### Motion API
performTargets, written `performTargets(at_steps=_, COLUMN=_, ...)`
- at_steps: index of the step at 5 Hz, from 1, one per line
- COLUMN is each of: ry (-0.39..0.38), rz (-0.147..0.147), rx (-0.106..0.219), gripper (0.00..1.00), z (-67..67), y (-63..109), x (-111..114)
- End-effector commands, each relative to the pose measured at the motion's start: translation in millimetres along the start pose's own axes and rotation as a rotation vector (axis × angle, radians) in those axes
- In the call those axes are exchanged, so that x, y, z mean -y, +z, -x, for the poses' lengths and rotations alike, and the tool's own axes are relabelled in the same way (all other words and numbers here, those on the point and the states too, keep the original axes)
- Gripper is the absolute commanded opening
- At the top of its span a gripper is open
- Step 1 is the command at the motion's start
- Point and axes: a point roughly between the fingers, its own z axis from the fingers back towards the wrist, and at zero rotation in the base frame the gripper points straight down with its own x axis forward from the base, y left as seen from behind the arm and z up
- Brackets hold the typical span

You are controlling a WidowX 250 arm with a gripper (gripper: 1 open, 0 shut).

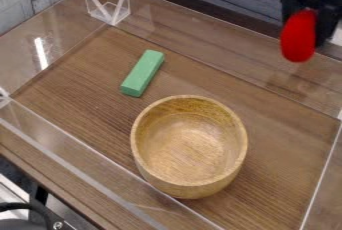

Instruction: Move the red object to the left side of the table

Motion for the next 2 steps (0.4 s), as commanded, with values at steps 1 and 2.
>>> performTargets(at_steps=1, ry=0.039, rz=-0.007, rx=0.076, gripper=0.00, z=10.0, y=38.2, x=-18.8)
performTargets(at_steps=2, ry=0.073, rz=-0.018, rx=0.075, gripper=0.00, z=18.8, y=38.7, x=-21.7)
